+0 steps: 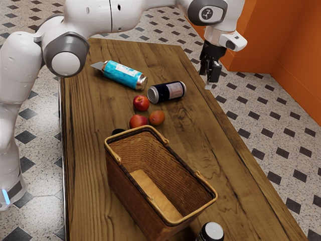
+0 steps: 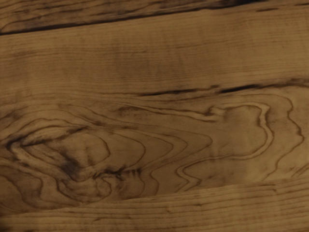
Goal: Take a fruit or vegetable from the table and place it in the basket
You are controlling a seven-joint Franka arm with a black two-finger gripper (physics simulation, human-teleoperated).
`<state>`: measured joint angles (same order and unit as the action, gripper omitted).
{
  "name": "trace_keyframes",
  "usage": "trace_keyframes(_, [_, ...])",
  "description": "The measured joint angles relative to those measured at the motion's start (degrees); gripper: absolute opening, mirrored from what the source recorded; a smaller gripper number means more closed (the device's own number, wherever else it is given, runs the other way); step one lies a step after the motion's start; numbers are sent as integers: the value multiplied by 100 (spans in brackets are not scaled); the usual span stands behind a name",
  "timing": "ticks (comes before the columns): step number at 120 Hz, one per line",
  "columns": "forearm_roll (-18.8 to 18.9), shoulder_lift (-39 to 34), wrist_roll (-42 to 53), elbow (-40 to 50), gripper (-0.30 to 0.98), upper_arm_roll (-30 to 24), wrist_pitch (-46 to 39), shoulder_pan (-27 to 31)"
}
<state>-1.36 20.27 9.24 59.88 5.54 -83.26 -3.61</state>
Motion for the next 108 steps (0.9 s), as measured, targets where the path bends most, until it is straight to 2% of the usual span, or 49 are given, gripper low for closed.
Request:
trace_keyframes(32, [-6, -1, -38, 0, 69, 6, 2, 0])
trace_keyframes(48, [-177, -150, -21, 112, 69, 200, 5, 20])
trace_keyframes(56, [-213, -583, 7, 608, 69, 220, 31, 17])
trace_keyframes(72, [-163, -1756, 91, 2421, 69, 228, -210, 32])
trace_keyframes(108, [376, -2384, 611, 4019, 69, 92, -914, 302])
